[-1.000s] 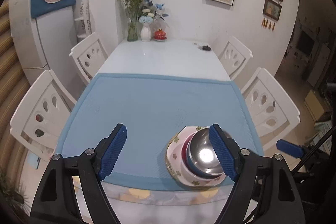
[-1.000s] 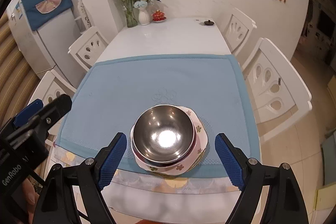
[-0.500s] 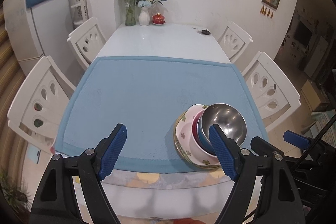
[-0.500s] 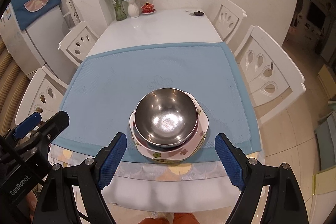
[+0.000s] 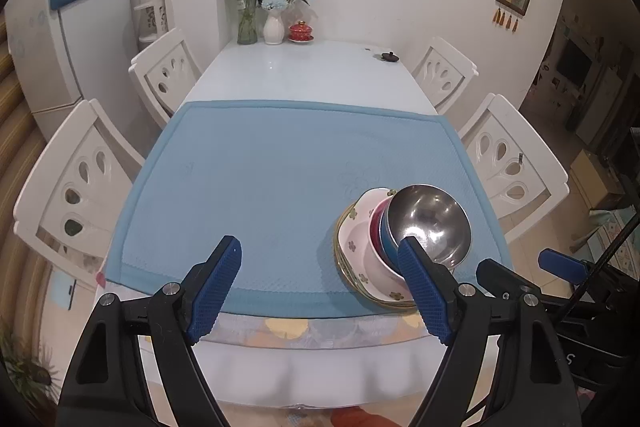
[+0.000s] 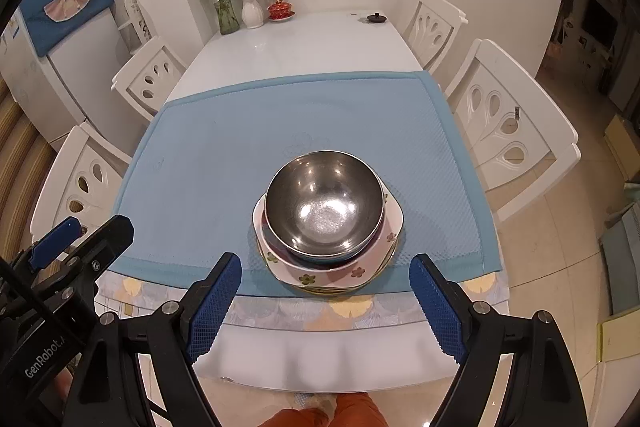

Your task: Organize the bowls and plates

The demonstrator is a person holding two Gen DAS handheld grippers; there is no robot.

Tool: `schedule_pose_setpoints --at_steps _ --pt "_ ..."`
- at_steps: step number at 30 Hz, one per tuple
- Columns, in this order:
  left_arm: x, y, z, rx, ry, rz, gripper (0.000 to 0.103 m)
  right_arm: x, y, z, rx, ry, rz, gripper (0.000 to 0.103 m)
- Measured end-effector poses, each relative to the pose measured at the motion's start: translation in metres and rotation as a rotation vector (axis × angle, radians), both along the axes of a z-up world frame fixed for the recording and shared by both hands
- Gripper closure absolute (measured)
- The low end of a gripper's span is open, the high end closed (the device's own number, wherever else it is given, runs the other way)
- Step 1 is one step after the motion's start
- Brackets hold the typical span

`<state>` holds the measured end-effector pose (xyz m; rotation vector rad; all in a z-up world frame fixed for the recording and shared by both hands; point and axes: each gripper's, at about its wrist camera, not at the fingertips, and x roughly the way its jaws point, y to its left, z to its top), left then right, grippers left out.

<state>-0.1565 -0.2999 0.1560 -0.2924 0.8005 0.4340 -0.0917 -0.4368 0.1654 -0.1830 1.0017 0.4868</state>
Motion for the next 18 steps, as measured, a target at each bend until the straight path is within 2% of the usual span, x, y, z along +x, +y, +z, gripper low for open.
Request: schedule_pose_setpoints --at_steps 4,6,8,10,12,18 --pt "-0.003 0.000 0.002 0.006 -0.012 0.004 0.024 -0.003 0.000 -0.001 -0.007 -0.001 0.002 0.019" --pt "-0.004 -0.005 0.004 0.068 -0.007 0.034 0.024 -0.003 0.002 -0.001 -0.015 0.001 0.004 0.019" --pt "-0.004 -0.016 0.010 0.177 -0.010 0.030 0.024 -0.003 0.004 -0.001 -0.024 0.002 0.008 0.019" --pt "-0.003 -0.022 0.015 0.215 -0.026 0.014 0.023 -0.004 0.005 0.001 -0.036 -0.007 0.010 0.019" --pt "0.000 -0.023 0.020 0.210 -0.031 0.003 0.023 -0.005 0.004 0.003 -0.038 -0.020 0.006 0.019" --pt "0.009 -0.017 0.017 0.105 -0.033 -0.011 0.023 0.000 -0.007 0.009 -0.028 -0.028 -0.022 0.019"
